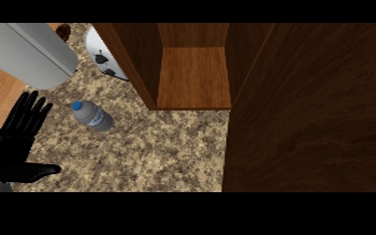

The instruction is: Pick up the bottled water, place it into the cabinet and close the cabinet

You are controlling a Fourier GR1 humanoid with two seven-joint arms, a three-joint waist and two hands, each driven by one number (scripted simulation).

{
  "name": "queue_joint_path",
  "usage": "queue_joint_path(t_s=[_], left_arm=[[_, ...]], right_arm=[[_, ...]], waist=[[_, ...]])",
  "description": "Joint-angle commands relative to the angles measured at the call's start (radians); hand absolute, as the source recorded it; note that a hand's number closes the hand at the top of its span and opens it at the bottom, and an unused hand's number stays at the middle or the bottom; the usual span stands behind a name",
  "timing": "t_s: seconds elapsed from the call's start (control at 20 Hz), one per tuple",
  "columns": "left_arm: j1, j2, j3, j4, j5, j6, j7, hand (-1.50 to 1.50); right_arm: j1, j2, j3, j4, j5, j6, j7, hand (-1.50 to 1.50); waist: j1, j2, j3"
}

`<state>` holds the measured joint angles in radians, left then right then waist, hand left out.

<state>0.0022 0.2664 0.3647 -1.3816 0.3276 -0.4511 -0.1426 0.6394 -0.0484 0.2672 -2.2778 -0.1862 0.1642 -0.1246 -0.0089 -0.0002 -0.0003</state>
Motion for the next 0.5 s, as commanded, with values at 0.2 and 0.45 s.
queue_joint_path(t_s=[0.2, 0.45], left_arm=[[-0.177, 0.027, -0.018, 0.336, -0.097, -0.009, -0.12, -1.5], [-0.247, 0.074, 0.019, 0.58, -0.131, -0.03, -0.241, -1.5]], right_arm=[[0.005, -0.016, 0.017, -0.028, -0.007, -0.008, 0.014, -1.5], [-0.023, 0.008, 0.057, -0.018, 0.022, -0.042, 0.029, -1.5]], waist=[[-0.003, 0.001, 0.0], [-0.006, 0.003, -0.001]])
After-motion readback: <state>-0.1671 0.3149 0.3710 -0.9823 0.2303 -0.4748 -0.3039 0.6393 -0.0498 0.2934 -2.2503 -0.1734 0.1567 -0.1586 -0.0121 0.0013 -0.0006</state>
